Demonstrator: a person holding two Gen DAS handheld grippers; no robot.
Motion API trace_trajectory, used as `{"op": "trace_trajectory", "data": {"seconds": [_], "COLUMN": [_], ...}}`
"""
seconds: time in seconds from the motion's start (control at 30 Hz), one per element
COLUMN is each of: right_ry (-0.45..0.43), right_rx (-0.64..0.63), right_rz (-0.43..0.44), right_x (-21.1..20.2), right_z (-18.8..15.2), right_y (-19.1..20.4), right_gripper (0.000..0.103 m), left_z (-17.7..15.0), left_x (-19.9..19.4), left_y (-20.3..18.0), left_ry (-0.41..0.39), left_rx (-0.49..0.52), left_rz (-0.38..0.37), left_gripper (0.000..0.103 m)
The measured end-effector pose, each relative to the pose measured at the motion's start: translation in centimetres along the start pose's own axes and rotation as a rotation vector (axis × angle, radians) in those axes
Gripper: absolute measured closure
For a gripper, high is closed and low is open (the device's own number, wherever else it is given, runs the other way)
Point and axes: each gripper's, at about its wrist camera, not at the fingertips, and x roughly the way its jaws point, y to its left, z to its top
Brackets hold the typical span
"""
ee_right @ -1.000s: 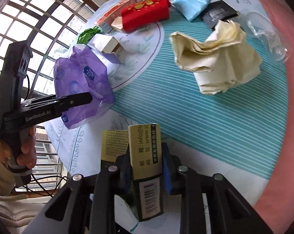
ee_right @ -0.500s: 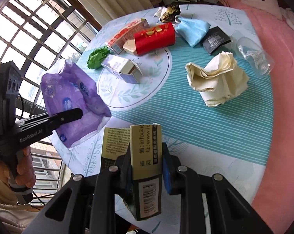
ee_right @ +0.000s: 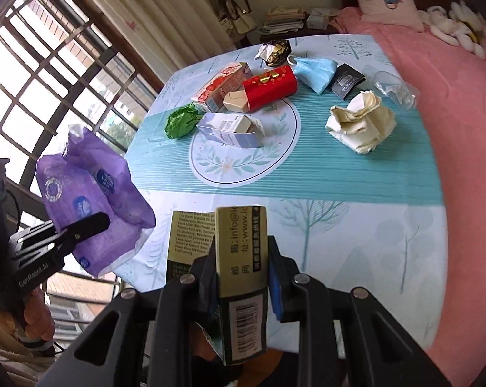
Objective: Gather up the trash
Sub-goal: 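Carry the bag and box over the bin and open both tools to drop them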
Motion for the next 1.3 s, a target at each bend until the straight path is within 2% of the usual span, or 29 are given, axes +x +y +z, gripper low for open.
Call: {"op": "trace_trajectory", "data": {"seconds": [0.17, 0.3, 0.4, 0.57, 0.77, 1.03, 1.3], "right_ry": [-0.055, -0.084, -0.097, -0.077, -0.04, 0.033, 0.151], "right_rx": [0.108, 0.136, 0.164, 0.206, 0.253, 0.316, 0.371], "right_rz": [-0.03, -0.082, -0.103, -0.136, -0.172, -0.191, -0.208], "right_x": [-0.5, -0.9, -1.2, -0.9, -1.4, 1.1, 8.7], "right_z": [-3.8, -7.2, -10.0, -13.7, -17.2, -21.6, -26.6], "right_y": [3.1, 6.3, 8.5, 10.7, 11.1, 10.4, 7.6], "right_gripper": [0.079, 0.079, 0.079, 0.079, 0.079, 0.078, 0.078], "left_z": [-3.4, -6.1, -8.4, -11.7, -14.6, -18.5, -23.9], "left_x": [-3.5, -5.5, -6.4, -7.1, -7.4, -5.2, 1.6], "left_y": [2.5, 4.9, 6.5, 8.1, 8.5, 6.8, 6.0], "left_ry": [-0.024, -0.041, -0.025, 0.011, 0.055, 0.126, 0.234], "left_rx": [0.1, 0.137, 0.154, 0.189, 0.207, 0.24, 0.229], "left_rz": [-0.019, -0.052, -0.078, -0.116, -0.152, -0.156, -0.122], "left_gripper": [0.098, 0.098, 0.098, 0.098, 0.098, 0.098, 0.098]}}
